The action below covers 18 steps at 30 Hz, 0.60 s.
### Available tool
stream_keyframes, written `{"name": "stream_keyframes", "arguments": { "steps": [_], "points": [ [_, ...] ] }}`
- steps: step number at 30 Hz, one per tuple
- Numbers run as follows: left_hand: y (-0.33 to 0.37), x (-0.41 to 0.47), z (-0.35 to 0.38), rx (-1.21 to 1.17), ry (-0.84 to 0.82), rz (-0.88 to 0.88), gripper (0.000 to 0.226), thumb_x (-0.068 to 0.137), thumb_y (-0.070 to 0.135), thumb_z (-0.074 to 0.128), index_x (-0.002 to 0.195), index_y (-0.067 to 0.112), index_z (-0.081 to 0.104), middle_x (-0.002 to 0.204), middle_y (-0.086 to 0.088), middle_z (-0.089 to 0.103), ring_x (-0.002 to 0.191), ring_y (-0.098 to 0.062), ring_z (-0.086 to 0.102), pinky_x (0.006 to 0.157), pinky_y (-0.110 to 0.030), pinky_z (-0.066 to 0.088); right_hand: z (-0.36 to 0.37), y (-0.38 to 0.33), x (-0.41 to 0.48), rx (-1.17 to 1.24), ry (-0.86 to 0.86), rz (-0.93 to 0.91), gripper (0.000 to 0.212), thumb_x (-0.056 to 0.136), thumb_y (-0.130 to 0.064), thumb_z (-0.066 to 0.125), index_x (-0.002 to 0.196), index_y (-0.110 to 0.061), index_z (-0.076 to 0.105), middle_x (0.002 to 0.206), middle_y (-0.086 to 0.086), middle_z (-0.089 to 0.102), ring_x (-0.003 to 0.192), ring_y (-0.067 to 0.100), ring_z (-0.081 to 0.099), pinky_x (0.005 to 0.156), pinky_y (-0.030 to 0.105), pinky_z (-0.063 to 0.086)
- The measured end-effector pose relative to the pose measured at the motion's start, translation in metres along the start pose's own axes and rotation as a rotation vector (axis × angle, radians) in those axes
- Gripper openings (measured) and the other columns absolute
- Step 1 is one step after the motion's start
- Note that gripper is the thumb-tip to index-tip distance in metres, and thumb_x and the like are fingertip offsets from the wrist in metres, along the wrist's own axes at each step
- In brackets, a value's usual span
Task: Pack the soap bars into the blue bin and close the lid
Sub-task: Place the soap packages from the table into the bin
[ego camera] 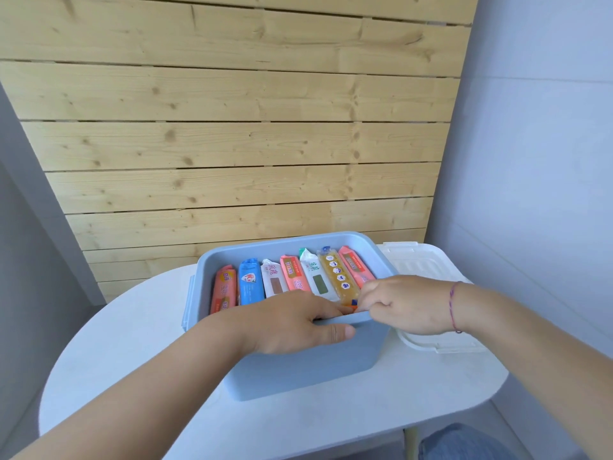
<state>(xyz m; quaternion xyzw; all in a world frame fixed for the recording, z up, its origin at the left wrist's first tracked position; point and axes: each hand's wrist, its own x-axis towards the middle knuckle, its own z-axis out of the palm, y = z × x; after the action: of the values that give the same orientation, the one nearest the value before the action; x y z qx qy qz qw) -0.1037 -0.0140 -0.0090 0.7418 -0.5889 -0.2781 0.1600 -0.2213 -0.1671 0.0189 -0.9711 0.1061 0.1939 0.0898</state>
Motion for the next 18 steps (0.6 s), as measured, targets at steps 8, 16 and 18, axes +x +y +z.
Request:
{"name": "stream_keyframes", "arguments": {
  "steps": [8, 16, 18],
  "points": [
    [0.009, 0.0, 0.01, 0.178, 0.078, -0.01, 0.05, 0.09, 0.057, 0.042, 0.134, 0.035, 0.046, 0.125, 0.003, 0.061, 0.112, -0.019, 0.054, 0.098, -0.033, 0.042, -0.011, -0.025, 0.004, -0.003, -0.077, 0.156, 0.036, 0.096, -0.036, 0.029, 0.077, -0.01, 0.045, 0.081, 0.009, 0.044, 0.077, 0.023, 0.04, 0.059, 0.029, 0.03],
    [-0.026, -0.062, 0.011, 0.237, 0.338, 0.072, 0.048, 0.087, 0.065, 0.034, 0.127, 0.041, 0.043, 0.123, 0.02, 0.058, 0.11, -0.004, 0.053, 0.089, -0.022, 0.043, 0.005, -0.038, -0.01, 0.233, 0.011, -0.209, 0.065, 0.079, -0.074, 0.023, 0.135, -0.046, 0.043, 0.14, -0.017, 0.049, 0.129, 0.004, 0.042, 0.11, 0.026, 0.031],
    [-0.032, -0.074, 0.016, 0.318, 0.389, 0.048, 0.058, 0.084, 0.07, 0.029, 0.135, 0.043, 0.035, 0.132, 0.023, 0.052, 0.116, -0.002, 0.05, 0.093, -0.022, 0.042, 0.018, -0.04, -0.008, 0.196, 0.06, -0.234, 0.076, 0.073, -0.076, 0.023, 0.143, -0.044, 0.03, 0.15, -0.02, 0.036, 0.138, 0.001, 0.032, 0.112, 0.021, 0.024]
  ]
}}
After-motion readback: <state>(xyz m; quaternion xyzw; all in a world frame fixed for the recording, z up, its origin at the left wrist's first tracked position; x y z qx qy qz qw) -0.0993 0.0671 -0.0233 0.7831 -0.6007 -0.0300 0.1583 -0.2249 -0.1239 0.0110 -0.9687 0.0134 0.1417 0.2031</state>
